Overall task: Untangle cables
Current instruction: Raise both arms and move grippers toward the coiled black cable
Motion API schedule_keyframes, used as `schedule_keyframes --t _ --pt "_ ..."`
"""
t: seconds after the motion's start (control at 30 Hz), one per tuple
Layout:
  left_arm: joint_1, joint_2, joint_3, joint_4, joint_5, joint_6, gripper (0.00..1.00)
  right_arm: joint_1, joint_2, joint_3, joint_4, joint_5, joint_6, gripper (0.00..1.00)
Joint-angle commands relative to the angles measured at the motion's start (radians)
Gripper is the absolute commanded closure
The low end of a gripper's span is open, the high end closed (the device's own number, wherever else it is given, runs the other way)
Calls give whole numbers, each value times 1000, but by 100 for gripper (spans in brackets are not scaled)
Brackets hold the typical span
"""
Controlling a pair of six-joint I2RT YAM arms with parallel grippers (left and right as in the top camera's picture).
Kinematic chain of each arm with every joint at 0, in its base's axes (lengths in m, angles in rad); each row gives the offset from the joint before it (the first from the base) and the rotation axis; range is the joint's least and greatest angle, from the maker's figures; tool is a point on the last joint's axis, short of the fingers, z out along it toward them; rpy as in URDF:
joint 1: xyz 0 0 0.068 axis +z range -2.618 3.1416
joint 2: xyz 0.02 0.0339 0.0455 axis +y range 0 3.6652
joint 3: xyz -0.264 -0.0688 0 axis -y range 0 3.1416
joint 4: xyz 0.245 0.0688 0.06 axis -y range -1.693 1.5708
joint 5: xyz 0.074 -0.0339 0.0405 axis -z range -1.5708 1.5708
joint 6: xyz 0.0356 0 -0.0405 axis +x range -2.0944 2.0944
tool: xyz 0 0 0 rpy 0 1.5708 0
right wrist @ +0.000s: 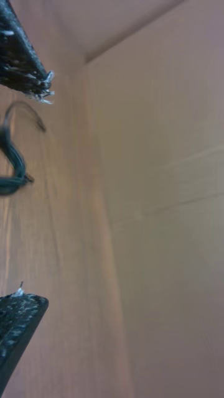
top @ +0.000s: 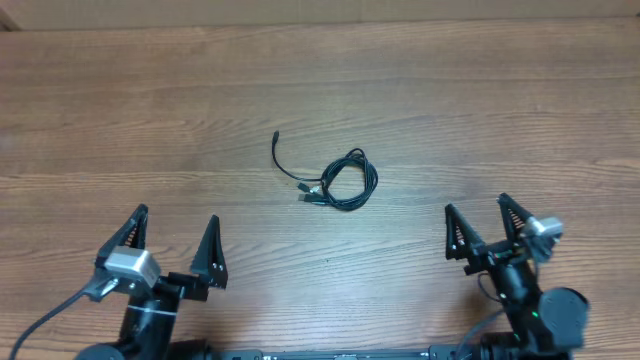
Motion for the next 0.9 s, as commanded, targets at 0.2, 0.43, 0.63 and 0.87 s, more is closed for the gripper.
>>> schedule_keyframes --t 0.2,0.43,0.63,0.87 --pt "4 486 567 -415 142 107 0 -1 47 379 -183 -5 27 0" --pt "4 846 858 -755 243 106 0 -1 310 601 -356 -43 79 0" --pt "-22 1097 892 -902 298 106 0 -1 727 893 -649 -77 74 0" --pt "-128 1261 891 -931 254 106 0 -1 1033 970 -782 -106 76 0"
